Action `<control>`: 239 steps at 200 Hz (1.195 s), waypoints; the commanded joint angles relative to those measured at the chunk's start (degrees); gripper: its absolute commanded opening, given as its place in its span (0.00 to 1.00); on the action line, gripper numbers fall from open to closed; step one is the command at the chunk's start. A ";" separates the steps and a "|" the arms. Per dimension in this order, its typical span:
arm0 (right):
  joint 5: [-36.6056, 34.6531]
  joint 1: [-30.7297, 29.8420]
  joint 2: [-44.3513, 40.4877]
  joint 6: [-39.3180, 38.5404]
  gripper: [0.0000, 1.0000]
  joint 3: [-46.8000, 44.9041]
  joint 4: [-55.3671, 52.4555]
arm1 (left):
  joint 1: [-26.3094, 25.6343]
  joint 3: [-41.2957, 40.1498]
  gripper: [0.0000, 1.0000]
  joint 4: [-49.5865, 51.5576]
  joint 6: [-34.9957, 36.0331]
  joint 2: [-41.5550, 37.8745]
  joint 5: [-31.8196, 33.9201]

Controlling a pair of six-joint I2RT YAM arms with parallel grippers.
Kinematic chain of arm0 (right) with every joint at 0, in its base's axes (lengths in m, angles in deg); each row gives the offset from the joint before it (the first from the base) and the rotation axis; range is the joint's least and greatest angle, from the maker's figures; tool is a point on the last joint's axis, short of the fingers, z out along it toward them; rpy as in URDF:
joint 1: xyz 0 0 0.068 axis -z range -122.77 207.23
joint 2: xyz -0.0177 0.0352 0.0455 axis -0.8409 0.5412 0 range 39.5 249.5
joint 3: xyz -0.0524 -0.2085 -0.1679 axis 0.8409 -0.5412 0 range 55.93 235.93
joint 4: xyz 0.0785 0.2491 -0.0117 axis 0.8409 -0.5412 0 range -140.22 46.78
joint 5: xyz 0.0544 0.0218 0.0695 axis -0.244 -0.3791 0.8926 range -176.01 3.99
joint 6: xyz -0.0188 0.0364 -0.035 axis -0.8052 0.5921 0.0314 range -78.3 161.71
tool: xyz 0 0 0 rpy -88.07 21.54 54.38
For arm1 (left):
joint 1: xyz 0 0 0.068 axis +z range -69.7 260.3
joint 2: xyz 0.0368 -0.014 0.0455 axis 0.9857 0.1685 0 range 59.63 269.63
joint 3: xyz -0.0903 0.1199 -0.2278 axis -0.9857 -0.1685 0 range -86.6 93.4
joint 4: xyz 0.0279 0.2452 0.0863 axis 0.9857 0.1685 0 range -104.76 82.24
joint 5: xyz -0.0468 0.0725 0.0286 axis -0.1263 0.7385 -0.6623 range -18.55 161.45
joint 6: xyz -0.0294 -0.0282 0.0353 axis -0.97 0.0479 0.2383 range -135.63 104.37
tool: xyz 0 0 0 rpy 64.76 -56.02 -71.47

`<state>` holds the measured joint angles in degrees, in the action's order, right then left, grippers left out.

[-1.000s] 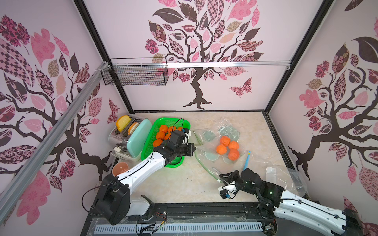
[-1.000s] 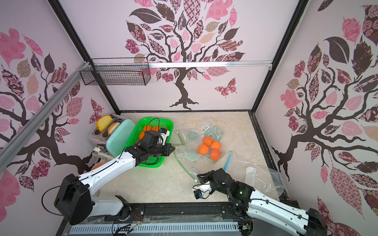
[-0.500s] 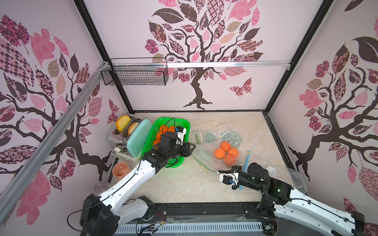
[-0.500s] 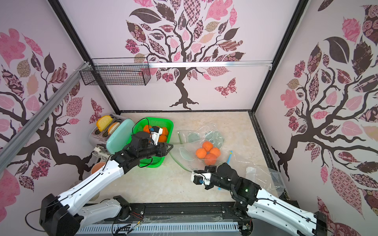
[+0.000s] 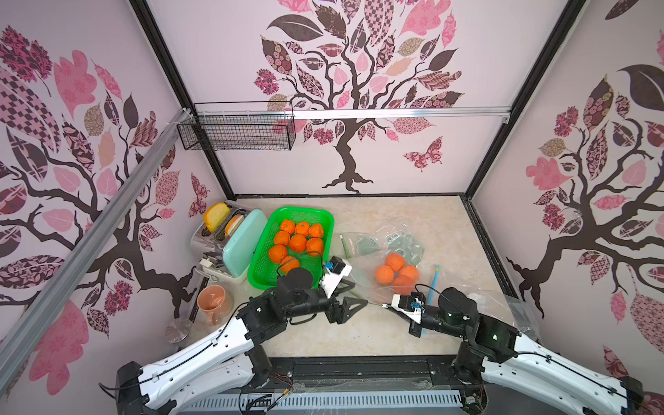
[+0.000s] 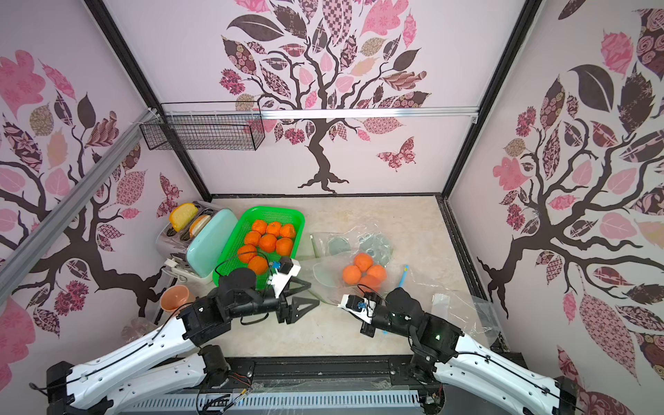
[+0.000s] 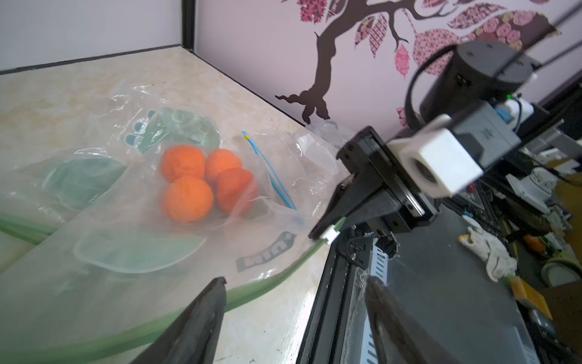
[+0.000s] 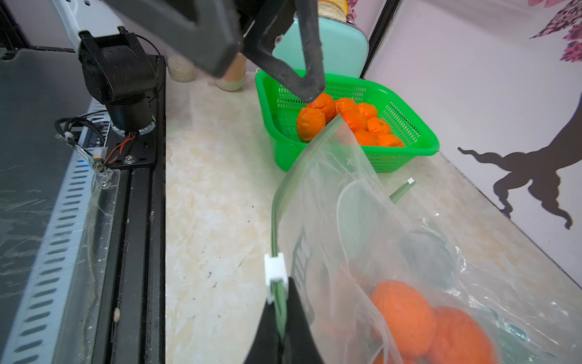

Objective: Open the zip-top bag and take out the orange
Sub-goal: Adjust the zipper food storage bag at the center of the board, then unzip the zipper on the zipper food storage bag.

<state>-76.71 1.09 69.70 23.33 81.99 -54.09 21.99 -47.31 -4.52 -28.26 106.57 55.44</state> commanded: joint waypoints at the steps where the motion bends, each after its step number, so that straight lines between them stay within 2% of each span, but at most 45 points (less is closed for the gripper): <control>1: 4.51 -0.20 -0.36 4.57 0.00 1.19 2.47 | -3.05 -2.03 0.70 -3.41 10.43 -1.17 2.37; 20: 5.73 -0.20 -0.95 3.81 0.00 0.94 2.21 | -6.54 -2.16 0.69 -2.78 17.11 -0.84 4.71; 36: 7.43 -0.20 -2.24 3.67 0.00 -0.05 2.71 | -6.82 -1.52 0.67 -3.68 20.69 1.45 3.19; 51: 8.41 -0.15 -3.42 2.39 0.00 -0.47 1.81 | -6.74 1.09 0.61 -1.59 24.26 5.08 2.13; 82: 9.13 -0.20 -4.37 1.35 0.00 -0.76 1.72 | -6.82 2.35 0.53 -5.23 30.43 11.41 0.93; 121: 9.18 -0.20 -4.85 0.07 0.00 -0.58 -0.15 | -6.82 5.83 0.36 -5.23 30.80 15.29 -3.69; 177: 9.16 -0.20 -6.55 -0.51 0.00 -1.46 -0.39 | -6.76 5.94 0.29 -7.03 30.04 15.92 -12.07; 196: 9.22 -0.20 -6.64 -0.64 0.00 -1.78 -0.12 | -6.80 6.03 0.28 -7.69 29.93 16.83 -12.56; 239: 9.90 -0.19 -6.41 -0.68 0.00 -1.66 -0.20 | -6.82 6.98 0.11 -7.76 29.53 18.50 -12.64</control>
<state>-67.22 1.09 63.56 23.25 79.83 -55.38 15.46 -42.29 -10.90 1.47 124.15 45.36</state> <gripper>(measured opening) 0.047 0.148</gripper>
